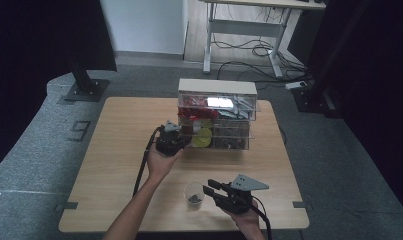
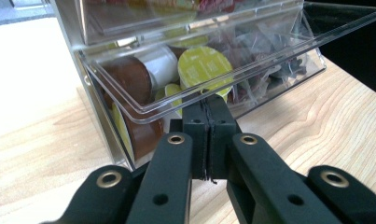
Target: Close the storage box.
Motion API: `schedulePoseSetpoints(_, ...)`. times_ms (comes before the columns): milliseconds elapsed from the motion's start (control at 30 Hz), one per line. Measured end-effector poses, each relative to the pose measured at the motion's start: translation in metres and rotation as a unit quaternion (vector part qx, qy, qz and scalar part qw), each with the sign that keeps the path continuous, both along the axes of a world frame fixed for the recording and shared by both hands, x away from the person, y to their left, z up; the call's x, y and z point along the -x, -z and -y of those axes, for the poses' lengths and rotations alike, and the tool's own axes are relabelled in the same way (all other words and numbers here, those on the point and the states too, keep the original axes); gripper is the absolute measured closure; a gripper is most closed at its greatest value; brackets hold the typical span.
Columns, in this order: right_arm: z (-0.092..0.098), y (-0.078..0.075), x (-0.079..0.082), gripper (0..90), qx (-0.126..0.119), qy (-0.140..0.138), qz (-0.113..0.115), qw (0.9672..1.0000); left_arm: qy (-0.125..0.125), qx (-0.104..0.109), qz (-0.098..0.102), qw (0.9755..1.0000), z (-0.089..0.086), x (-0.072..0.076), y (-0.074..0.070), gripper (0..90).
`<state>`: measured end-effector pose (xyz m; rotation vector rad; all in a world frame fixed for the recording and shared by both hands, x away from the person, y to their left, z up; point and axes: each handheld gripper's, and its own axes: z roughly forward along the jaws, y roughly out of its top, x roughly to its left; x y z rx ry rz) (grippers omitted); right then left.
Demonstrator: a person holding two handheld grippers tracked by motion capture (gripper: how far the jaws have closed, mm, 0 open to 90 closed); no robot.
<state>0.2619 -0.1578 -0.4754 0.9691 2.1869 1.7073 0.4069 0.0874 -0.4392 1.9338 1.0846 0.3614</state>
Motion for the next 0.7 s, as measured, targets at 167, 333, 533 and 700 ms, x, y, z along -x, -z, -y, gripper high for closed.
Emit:
schedulePoseSetpoints(167,0.002,0.0,0.0,65.7,0.0,0.003,0.0,1.0,-0.001,0.0,-0.005,1.0,-0.001,0.001,0.005,89.7)
schedulePoseSetpoints(333,0.004,0.001,-0.001,65.7,0.0,0.005,-0.002,1.0,0.0,0.002,-0.007,1.0,-0.002,0.003,0.008,89.9)
schedulePoseSetpoints(533,0.004,0.001,0.0,65.8,0.002,0.007,-0.002,1.0,0.0,0.001,-0.013,0.9999,-0.004,0.004,0.013,89.9)
schedulePoseSetpoints(700,0.002,0.001,0.001,65.8,0.012,0.007,0.006,0.9999,-0.003,0.002,-0.017,0.9999,-0.006,0.004,0.017,89.9)
